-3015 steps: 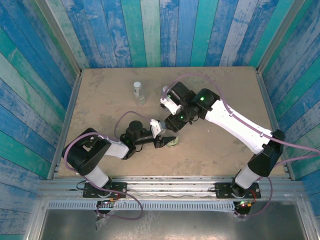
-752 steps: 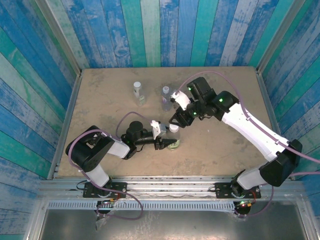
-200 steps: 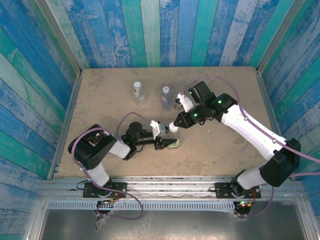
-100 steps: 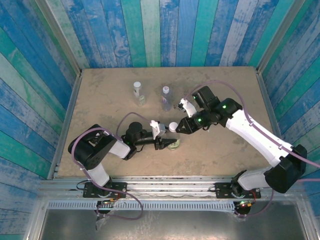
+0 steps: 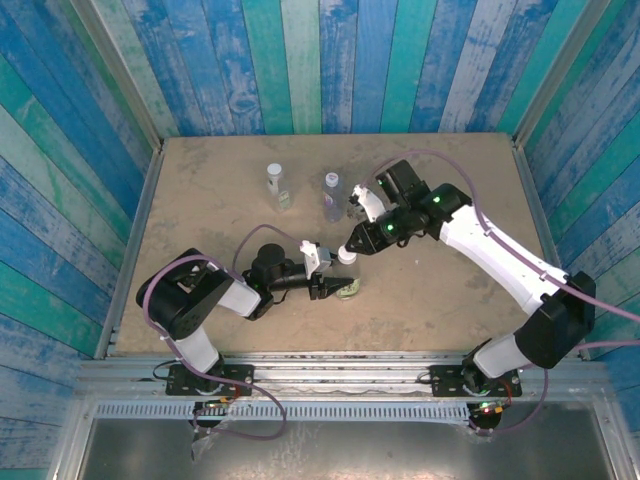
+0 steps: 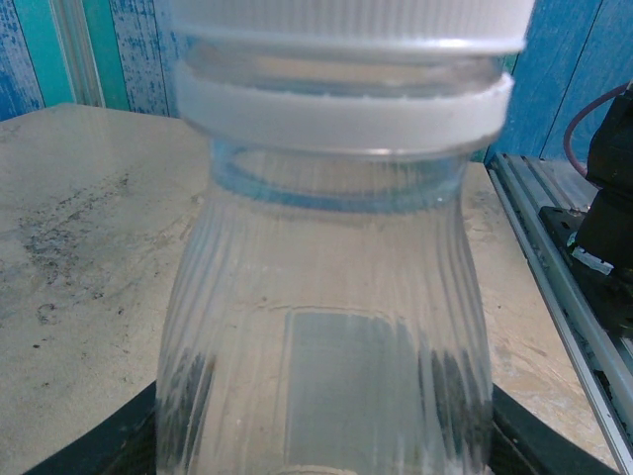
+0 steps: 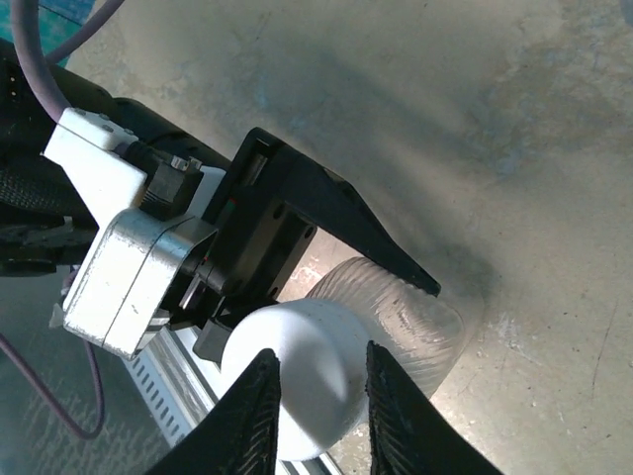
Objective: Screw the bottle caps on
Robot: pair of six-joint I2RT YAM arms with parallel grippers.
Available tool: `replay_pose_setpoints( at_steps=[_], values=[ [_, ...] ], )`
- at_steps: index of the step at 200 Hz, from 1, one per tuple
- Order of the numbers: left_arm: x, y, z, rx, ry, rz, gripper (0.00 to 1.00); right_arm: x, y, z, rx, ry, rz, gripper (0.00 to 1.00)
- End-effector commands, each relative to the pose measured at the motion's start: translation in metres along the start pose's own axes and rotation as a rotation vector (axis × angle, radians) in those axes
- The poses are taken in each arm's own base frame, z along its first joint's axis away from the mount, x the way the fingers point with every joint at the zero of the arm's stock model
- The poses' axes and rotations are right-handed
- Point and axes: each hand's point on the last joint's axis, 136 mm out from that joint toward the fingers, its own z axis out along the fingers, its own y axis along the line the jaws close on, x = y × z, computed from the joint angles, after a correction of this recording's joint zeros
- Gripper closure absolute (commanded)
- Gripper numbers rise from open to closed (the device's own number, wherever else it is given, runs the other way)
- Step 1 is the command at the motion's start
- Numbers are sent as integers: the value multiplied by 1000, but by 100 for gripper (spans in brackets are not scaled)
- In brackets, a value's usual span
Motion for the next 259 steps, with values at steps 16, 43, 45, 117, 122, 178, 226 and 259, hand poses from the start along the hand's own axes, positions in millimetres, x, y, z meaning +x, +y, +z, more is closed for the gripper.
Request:
replay_pose_setpoints(
  at_steps=[16, 43, 45, 117, 122, 178, 226, 259],
  values=[
    [56, -3, -4, -10, 169, -159, 42, 30, 12, -4, -83, 51, 32, 80],
    [56, -5, -4, -3, 169, -158, 42, 45, 21, -8, -106, 63, 46, 82],
    [57, -5, -4, -3, 171, -160, 42, 45, 21, -8, -106, 62, 46, 82],
    [38, 0, -8, -44, 153, -107, 43, 33, 25, -36, -15, -50, -195, 46],
    [34, 1, -9, -49, 155, -96, 43, 32, 25, -40, -7, -62, -242, 42],
    [-25, 3, -20, -96, 146, 76, 42, 34, 34, -79, 97, -134, -910, 20],
    [-71, -3, -33, -105, 149, 207, 42, 14, 54, -87, 45, -94, -1169, 20],
    [-86, -6, -41, -118, 164, 262, 41, 3, 67, -77, -3, -27, -1226, 26]
  ],
)
